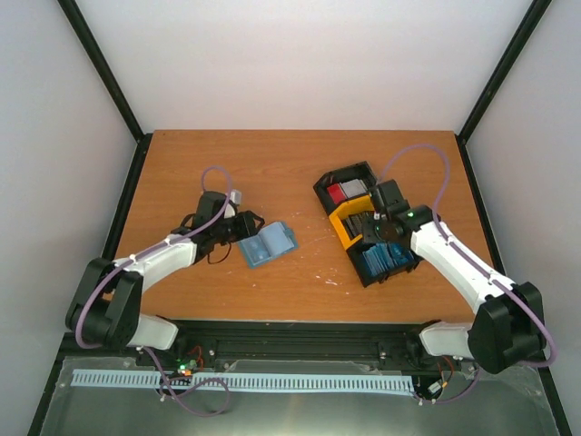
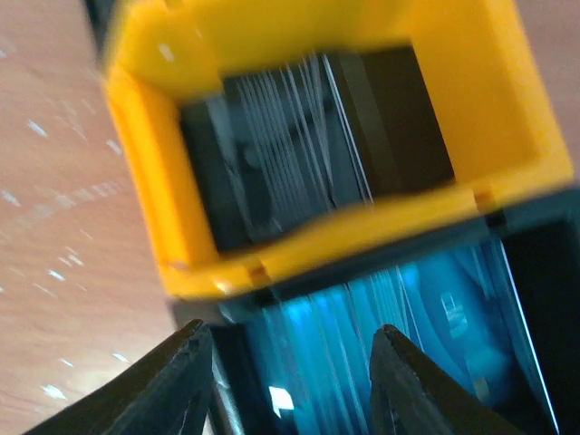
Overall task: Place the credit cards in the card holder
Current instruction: Pick up the credit card from the storage box.
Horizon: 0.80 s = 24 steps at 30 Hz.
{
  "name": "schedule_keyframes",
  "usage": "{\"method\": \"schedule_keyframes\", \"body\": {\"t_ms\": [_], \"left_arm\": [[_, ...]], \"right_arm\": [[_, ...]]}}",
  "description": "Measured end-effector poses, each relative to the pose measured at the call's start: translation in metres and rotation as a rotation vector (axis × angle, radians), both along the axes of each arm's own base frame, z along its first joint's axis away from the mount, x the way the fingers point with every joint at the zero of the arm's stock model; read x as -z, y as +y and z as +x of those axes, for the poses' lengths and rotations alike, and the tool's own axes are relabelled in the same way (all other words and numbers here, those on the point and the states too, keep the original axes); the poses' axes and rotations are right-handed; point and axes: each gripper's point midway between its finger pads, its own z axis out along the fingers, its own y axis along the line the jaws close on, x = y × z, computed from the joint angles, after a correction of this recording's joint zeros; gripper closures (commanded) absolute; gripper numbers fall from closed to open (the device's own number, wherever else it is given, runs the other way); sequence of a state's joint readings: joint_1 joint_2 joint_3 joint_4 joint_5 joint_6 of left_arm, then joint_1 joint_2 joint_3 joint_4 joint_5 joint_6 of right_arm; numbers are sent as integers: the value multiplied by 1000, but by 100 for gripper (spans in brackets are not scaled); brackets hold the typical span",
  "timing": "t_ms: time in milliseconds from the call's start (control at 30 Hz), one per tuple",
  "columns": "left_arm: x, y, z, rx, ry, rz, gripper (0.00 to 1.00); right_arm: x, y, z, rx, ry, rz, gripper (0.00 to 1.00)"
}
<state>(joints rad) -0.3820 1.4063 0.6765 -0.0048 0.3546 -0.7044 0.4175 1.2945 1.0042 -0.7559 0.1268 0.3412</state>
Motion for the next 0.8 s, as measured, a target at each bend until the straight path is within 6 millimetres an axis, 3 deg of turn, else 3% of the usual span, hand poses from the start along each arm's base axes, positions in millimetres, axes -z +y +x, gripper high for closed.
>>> {"method": "schedule_keyframes", "body": {"t_ms": [133,267,500,800], "left_arm": [[-24,13,13,-72,-107,33,49],[-37,25,23,-137,-176,62,49],[-34,34,30,-168,-187,91,49],[-30,39,34,-170,-188,108,49]], "right_arm": [[43,-23,-29,37,138,-54,55],[69,-39,-39,81,220,-103,62],[87,-54,-34,151,253,-174,62],[103,-70,-24,243,261,-120,61]]}}
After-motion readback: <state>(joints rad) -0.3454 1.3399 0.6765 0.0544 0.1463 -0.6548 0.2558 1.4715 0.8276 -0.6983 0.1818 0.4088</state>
